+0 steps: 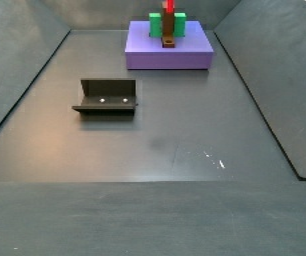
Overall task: Pick up the red object. Move up. Move to above the board. Insert the red object.
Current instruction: Insert the red object.
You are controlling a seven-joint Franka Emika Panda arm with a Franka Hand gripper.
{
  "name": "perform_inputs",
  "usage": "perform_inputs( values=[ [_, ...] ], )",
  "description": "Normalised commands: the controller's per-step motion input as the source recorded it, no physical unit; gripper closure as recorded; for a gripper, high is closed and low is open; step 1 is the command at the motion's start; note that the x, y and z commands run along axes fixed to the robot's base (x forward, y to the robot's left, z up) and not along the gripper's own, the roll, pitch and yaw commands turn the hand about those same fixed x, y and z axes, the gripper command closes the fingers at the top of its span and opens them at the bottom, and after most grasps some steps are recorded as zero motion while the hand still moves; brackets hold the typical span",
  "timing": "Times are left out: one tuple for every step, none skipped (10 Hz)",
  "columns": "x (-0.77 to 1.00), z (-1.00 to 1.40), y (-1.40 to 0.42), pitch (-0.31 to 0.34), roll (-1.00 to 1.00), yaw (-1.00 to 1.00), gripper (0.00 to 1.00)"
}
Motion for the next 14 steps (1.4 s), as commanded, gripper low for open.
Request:
perform_inputs(
  values=[
    [0.0,-0.6,0.0,-0.054,0.19,0.0,1.0],
    [0.0,-0.58,0.0,-0.067,0.13,0.0,1.0],
    [0.0,-0.53,0.0,-0.064,0.06,0.0,1.0],
    [-0.01,-0.49,0.0,-0.097,0.0,0.0,1.0],
    [0.0,-0.45,0.0,-0.114,-0.01,0.0,1.0],
    [-0.02,-0.4,0.0,-0.13,-0.04,0.0,1.0],
    [0.0,-0.29,-0.02,-0.103,-0.04,0.0,1.0],
    [0.0,-0.2,-0.06,-0.103,-0.04,0.0,1.0],
    [0.0,-0.21,-0.07,-0.097,-0.01,0.0,1.0],
    [0.0,-0.23,-0.06,-0.089,0.0,0.0,1.0],
    [-0.04,-0.28,0.0,-0.077,0.0,0.0,1.0],
    [-0.02,-0.27,0.0,-0.079,0.0,0.0,1.0],
    [0.0,-0.3,0.0,-0.08,0.0,0.0,1.0],
    [0.01,-0.33,0.0,-0.069,0.03,0.0,1.0]
  ],
)
